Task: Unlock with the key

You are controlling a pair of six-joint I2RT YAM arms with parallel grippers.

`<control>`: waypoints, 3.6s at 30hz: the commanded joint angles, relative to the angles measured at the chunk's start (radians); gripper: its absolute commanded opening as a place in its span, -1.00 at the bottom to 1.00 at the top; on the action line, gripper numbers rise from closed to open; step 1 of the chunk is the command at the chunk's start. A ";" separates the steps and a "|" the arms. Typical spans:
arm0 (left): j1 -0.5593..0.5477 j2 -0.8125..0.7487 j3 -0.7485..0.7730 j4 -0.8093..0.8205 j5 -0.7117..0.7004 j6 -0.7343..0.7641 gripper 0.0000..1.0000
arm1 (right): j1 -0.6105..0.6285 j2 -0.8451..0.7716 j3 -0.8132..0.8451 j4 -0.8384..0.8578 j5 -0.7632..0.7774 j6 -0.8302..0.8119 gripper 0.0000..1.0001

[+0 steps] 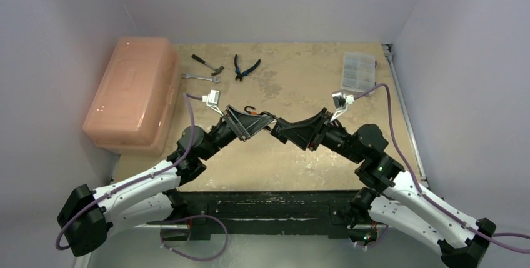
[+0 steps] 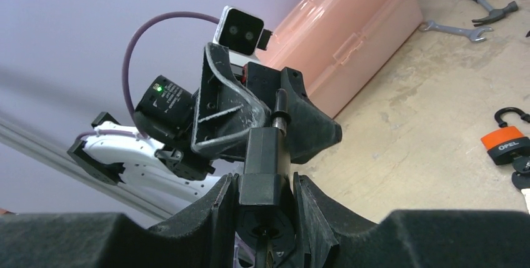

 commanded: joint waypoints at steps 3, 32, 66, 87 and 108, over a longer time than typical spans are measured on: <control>-0.011 0.022 -0.024 0.099 0.008 -0.044 0.03 | -0.001 0.011 0.043 0.082 0.031 -0.081 -1.00; -0.018 0.020 0.227 -0.502 -0.020 0.042 0.09 | -0.001 0.015 0.127 -0.061 -0.152 -0.396 -1.00; -0.018 -0.279 0.116 -0.476 0.405 1.728 0.68 | -0.003 0.136 0.410 -0.455 -0.190 -0.215 -1.00; -0.021 -0.137 0.107 -0.438 0.425 1.832 -0.05 | -0.003 0.140 0.398 -0.366 -0.308 -0.189 -1.00; -0.033 -0.119 0.170 -0.582 0.588 1.715 -0.35 | -0.003 0.192 0.399 -0.362 -0.248 -0.257 -1.00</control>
